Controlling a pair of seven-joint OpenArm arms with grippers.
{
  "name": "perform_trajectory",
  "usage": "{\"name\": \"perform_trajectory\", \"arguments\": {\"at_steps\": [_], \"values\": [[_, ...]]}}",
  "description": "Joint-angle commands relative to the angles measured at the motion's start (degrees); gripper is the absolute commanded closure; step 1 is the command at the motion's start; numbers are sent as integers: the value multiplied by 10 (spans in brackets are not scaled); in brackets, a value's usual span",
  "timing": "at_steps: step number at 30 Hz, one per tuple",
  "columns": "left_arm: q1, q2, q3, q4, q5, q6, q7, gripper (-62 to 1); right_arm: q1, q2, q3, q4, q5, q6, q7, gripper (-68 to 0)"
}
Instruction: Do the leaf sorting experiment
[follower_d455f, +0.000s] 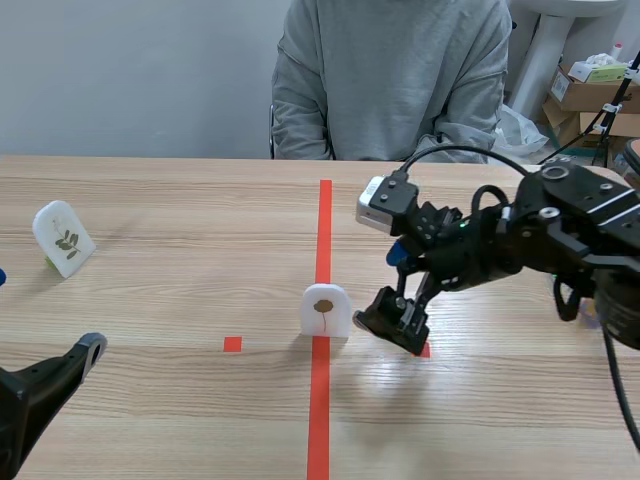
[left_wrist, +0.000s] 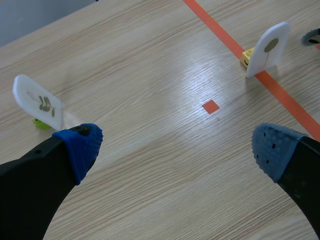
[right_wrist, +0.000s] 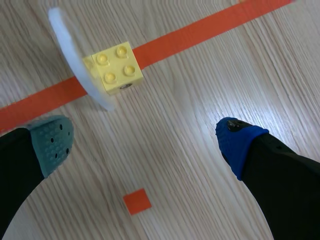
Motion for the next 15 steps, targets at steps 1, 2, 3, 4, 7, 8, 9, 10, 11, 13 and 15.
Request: {"name": "perform_trajectory", "arguments": {"at_steps": [1, 2, 3, 4, 7, 8, 9, 10, 11, 13, 15], "values": [[-2, -2, -1, 11, -4, 1, -8, -623, 14, -7, -3, 5, -7, 5, 13, -582], [-2, -2, -1, 11, -4, 1, -8, -623, 18, -16, -7, -4, -13, 5, 16, -582], [-2, -2, -1, 11, -4, 1, -8, -623, 20, -24, -12, -12, -19, 5, 20, -582], [-2, -2, -1, 11, -4, 1, -8, -623, 21, -31, -16, -18, -25, 5, 23, -582], [-2, -2, -1, 11, -4, 1, -8, -623, 23, -49, -28, -32, -40, 5, 32, -581], [-2, -2, -1, 11, -4, 1, -8, -623, 22, -51, -32, -35, -45, 5, 36, -574], [-2, -2, -1, 11, -4, 1, -8, -623, 22, -52, -37, -35, -47, 5, 40, -569], [-2, -2, -1, 11, -4, 1, -8, -623, 22, -52, -42, -35, -47, 5, 45, -556], [-2, -2, -1, 11, -4, 1, -8, -623, 22, -52, -44, -35, -47, 5, 50, -537], [-2, -2, -1, 11, -4, 1, -8, -623, 22, -52, -45, -35, -47, 5, 60, -516], [-2, -2, -1, 11, -4, 1, -8, -623, 22, -52, -45, -35, -47, 5, 70, -516]]}}
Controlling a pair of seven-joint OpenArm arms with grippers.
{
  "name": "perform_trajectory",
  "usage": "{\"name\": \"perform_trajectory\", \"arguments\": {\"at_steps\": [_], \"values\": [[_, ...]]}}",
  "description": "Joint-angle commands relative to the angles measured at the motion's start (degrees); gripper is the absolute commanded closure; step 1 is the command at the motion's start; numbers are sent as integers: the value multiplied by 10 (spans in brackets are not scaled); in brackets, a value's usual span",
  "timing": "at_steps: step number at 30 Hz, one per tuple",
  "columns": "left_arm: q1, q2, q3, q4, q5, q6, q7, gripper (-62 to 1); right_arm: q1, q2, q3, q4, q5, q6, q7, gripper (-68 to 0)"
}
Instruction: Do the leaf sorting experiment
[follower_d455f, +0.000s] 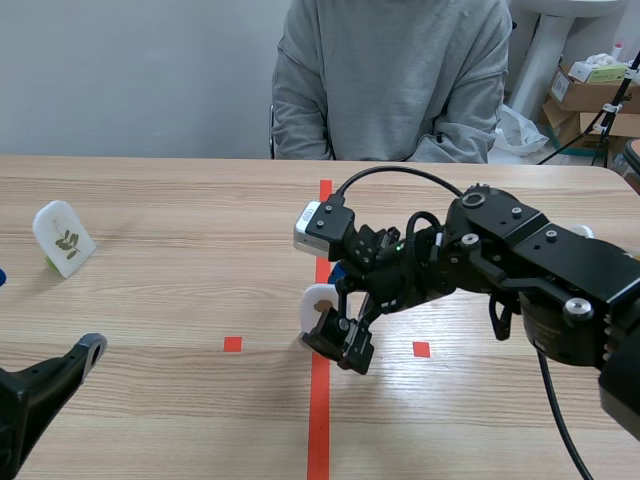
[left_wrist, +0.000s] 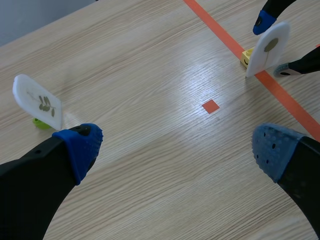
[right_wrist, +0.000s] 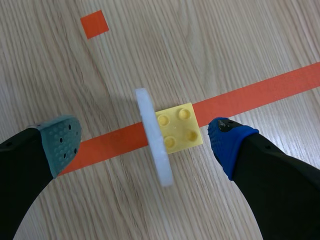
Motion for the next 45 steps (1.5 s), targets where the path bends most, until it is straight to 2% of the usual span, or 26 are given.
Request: {"name": "perform_trajectory", "arguments": {"at_steps": [1, 8, 15, 21, 25, 27, 30, 36, 40, 45], "values": [[-2, -2, -1, 11, -4, 1, -8, -623, 10, 6, 5, 11, 3, 5, 8, -510], [-2, -2, -1, 11, -4, 1, -8, -623, 8, 6, 5, 11, 3, 5, 8, -268], [-2, -2, -1, 11, -4, 1, -8, -623, 6, 6, 5, 11, 4, 5, 8, -109], [-2, -2, -1, 11, -4, 1, -8, -623, 5, 6, 5, 11, 4, 5, 8, -15], [-2, -2, -1, 11, -4, 1, -8, -623, 5, 8, 5, 21, 9, 5, -1, -16], [-2, -2, -1, 11, -4, 1, -8, -623, 3, 13, 6, 35, 26, 2, -15, -17], [-2, -2, -1, 11, -4, 1, -8, -623, -4, 29, 6, 70, 58, -49, -43, -17], [-2, -2, -1, 11, -4, 1, -8, -623, -40, 76, 15, 144, 132, -129, -68, -17], [-2, -2, -1, 11, -4, 1, -8, -623, -74, 91, 50, 155, 151, -160, -89, -17], [-2, -2, -1, 11, -4, 1, -8, -623, -120, 103, 129, 155, 157, -177, -95, -17]]}}
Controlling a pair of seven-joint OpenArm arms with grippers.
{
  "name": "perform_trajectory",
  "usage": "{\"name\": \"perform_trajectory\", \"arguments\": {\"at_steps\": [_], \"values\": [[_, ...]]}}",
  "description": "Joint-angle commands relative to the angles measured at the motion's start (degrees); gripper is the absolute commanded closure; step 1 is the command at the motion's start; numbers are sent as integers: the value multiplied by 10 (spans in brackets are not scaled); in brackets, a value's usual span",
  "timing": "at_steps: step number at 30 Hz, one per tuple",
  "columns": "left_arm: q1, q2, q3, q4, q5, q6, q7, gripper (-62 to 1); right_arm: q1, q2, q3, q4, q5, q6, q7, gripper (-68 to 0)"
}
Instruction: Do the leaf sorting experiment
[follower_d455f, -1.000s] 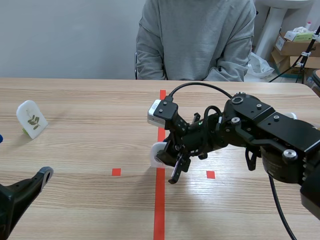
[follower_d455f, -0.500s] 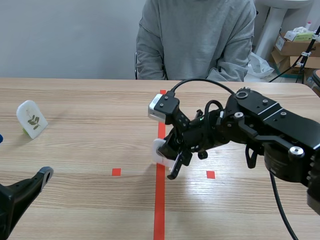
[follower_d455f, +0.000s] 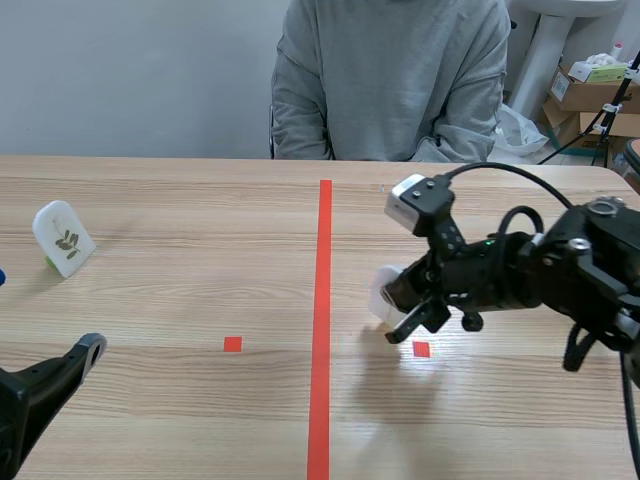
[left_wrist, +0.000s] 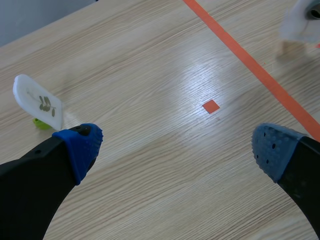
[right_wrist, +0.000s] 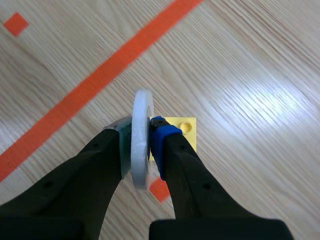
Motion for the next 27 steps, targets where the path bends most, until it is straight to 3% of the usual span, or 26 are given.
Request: {"name": "perform_trajectory", "arguments": {"at_steps": [1, 7, 12, 27], "values": [[-2, -2, -1, 11, -4, 1, -8, -623, 0, 10, 31, -3, 3, -6, 6, -17], [-2, -2, -1, 11, -4, 1, -8, -623, -33, 11, 144, -4, -8, -17, 9, -17], [-2, -2, -1, 11, -4, 1, -8, -623, -39, 11, 197, -16, -33, -36, 31, -17], [-2, -2, -1, 11, -4, 1, -8, -623, -37, 10, 225, -106, -33, -62, 78, -17]]}}
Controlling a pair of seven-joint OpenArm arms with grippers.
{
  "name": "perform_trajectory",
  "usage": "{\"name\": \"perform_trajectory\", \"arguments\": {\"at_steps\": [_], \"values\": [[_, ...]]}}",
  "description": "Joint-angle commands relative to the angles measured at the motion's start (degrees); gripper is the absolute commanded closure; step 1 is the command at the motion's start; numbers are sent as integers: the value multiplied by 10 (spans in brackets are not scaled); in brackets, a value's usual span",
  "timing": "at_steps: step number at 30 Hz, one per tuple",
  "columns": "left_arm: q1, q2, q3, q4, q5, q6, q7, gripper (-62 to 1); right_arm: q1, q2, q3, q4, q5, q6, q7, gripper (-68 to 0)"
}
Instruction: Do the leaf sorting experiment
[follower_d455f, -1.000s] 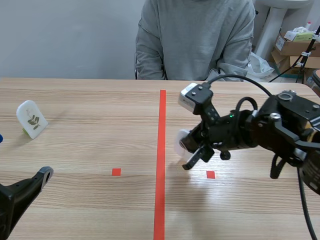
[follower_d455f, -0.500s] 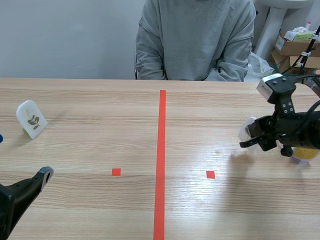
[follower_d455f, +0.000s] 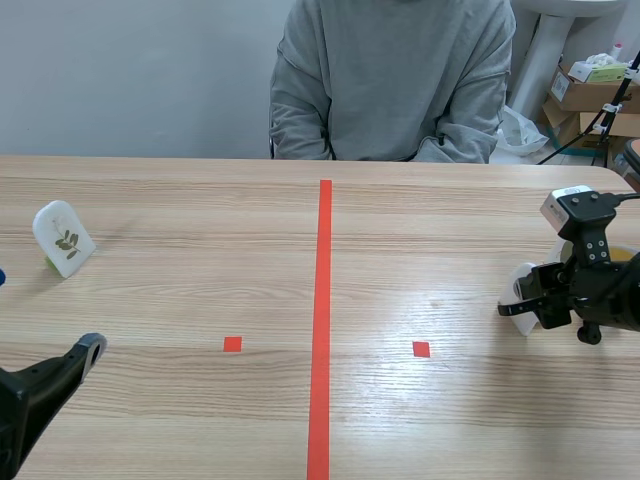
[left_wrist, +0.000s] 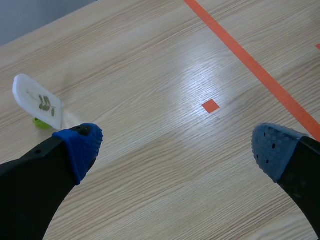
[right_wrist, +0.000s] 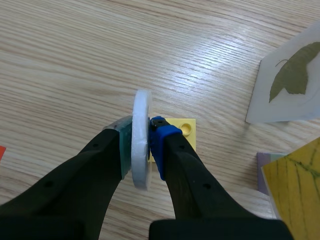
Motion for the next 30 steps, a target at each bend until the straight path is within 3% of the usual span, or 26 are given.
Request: {"name": "perform_trajectory", "arguments": {"at_steps": [1, 7, 11, 16, 20, 26, 30], "values": [[-2, -2, -1, 11, -4, 1, -8, -623, 8, 8, 10, 7, 2, 0, 4, -17], [-2, -2, -1, 11, -4, 1, -8, -623, 8, 8, 12, 7, 2, 0, -3, -60], [-2, -2, -1, 11, -4, 1, -8, -623, 8, 8, 12, 7, 2, 0, -18, -192], [-2, -2, -1, 11, -4, 1, -8, -623, 8, 8, 12, 8, -3, 0, -39, -428], [-2, -2, -1, 11, -4, 1, -8, -623, 8, 8, 12, 8, -11, 1, -51, -529], [-2, -2, -1, 11, -4, 1, -8, -623, 5, 8, 27, 21, -13, 23, -74, -548], [-2, -2, -1, 11, -4, 1, -8, -623, 5, 8, 64, 39, -5, 64, -112, -548]]}}
